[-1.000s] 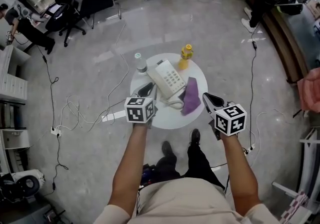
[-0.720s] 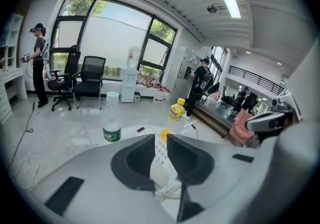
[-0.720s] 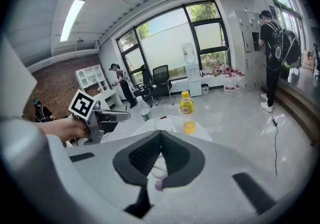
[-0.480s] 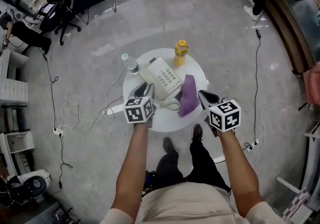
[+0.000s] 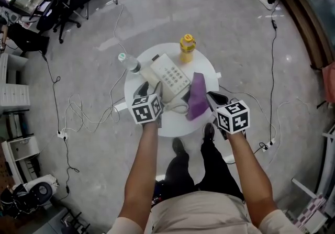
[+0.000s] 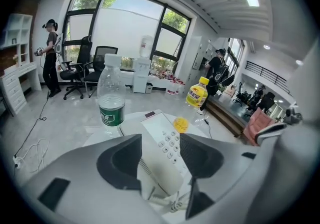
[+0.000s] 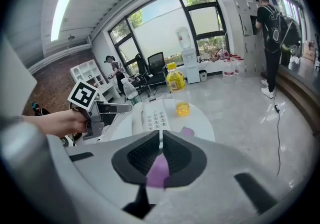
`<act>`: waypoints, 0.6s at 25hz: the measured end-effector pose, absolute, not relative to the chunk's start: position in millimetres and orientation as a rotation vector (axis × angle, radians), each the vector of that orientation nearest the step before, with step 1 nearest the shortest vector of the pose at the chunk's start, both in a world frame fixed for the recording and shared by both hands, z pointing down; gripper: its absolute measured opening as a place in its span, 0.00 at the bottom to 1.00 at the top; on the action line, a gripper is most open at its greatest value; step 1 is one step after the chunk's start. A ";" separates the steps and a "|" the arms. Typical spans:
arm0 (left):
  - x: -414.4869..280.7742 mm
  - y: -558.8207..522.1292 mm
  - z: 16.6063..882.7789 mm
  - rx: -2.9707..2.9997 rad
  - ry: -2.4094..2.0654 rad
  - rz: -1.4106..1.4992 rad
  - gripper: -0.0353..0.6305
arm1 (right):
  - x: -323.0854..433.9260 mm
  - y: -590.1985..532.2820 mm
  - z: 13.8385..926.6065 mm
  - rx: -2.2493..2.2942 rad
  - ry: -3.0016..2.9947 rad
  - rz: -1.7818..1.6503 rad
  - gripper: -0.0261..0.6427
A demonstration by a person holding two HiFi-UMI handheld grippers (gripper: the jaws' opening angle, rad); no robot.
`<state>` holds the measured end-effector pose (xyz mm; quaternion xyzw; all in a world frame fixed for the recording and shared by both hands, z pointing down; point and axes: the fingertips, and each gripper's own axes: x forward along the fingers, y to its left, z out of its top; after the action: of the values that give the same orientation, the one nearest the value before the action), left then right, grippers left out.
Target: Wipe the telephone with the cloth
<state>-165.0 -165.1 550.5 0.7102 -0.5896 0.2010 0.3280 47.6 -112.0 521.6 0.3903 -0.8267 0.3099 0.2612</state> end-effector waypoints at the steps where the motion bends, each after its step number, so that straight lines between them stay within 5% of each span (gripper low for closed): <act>1: -166.0 -166.7 555.8 1.845 -1.551 0.530 0.38 | 47.8 -112.3 528.1 1.053 -2.231 0.845 0.06; 15: -173.9 -187.7 612.8 1.644 -1.649 0.591 0.53 | 37.6 -112.8 607.7 0.955 -2.110 0.862 0.30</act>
<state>-173.9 -187.7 612.8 0.6382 -0.6401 0.2293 0.3611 37.6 -112.8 607.7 0.3650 -0.8062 0.3293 0.3292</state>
